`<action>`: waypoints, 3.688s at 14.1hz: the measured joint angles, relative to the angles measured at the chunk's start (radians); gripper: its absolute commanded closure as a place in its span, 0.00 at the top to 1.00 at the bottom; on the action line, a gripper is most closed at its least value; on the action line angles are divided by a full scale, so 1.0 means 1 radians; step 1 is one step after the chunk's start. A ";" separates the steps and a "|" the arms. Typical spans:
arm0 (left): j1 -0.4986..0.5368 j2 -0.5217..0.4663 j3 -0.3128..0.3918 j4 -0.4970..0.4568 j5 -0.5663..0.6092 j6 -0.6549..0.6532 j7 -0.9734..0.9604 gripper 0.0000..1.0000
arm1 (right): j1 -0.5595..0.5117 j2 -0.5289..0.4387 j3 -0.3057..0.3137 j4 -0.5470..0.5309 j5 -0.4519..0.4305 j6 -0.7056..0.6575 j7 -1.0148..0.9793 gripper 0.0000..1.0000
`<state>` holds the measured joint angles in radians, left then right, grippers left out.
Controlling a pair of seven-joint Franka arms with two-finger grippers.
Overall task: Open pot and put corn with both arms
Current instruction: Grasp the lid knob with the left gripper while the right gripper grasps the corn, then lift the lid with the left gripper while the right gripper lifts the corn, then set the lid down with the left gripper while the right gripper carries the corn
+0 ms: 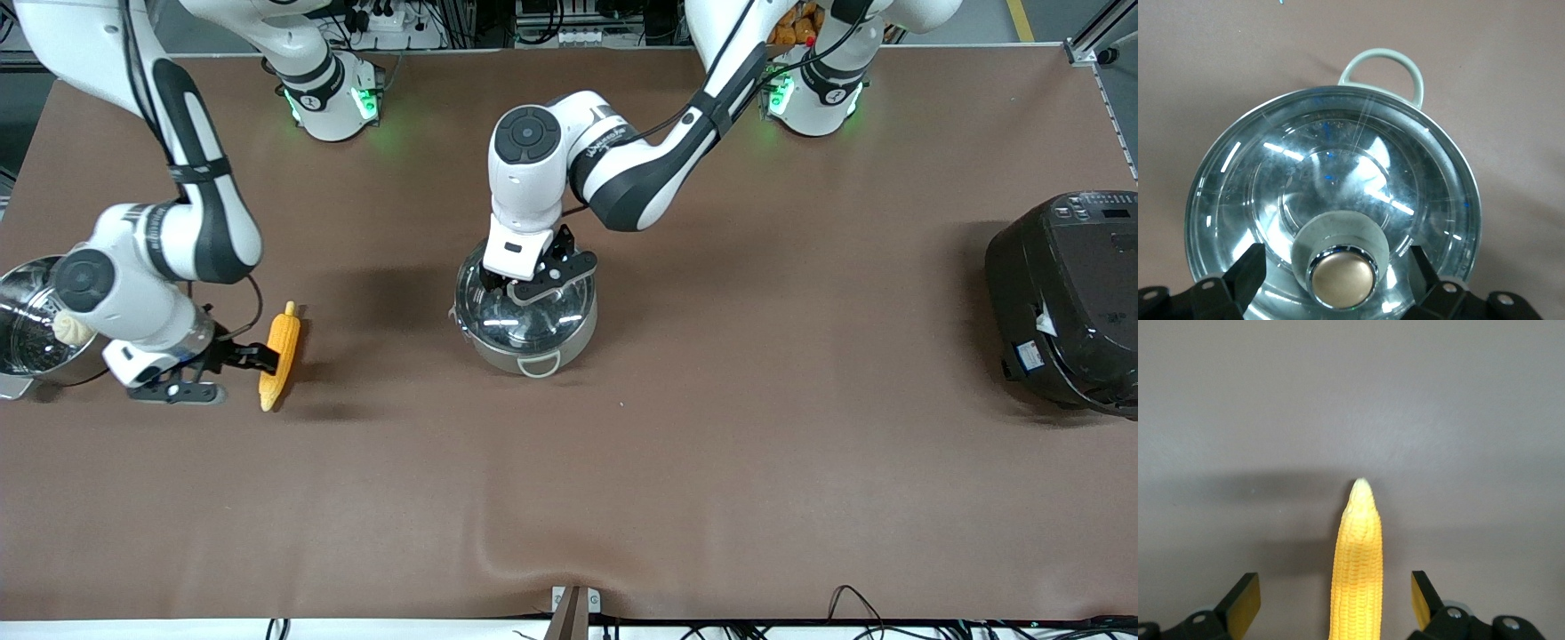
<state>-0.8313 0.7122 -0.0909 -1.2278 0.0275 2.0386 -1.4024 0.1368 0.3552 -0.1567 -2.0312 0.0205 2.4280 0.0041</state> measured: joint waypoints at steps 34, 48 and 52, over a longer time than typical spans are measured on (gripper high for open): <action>0.183 -0.248 0.035 -0.006 0.016 -0.342 0.240 0.00 | -0.068 0.034 0.089 0.162 0.013 -0.310 -0.068 0.18; 0.653 -0.476 0.029 -0.888 0.019 0.212 0.753 0.00 | 0.313 -0.005 0.155 0.505 0.073 -0.606 0.582 0.19; 0.671 -0.478 0.029 -1.030 0.019 0.384 0.753 0.00 | 0.417 0.006 0.160 0.498 0.072 -0.537 0.686 0.19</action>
<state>-0.1598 0.2339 -0.0620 -2.2580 0.0467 2.4223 -0.6490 0.5543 0.3610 0.0029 -1.5333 0.0926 1.8908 0.6900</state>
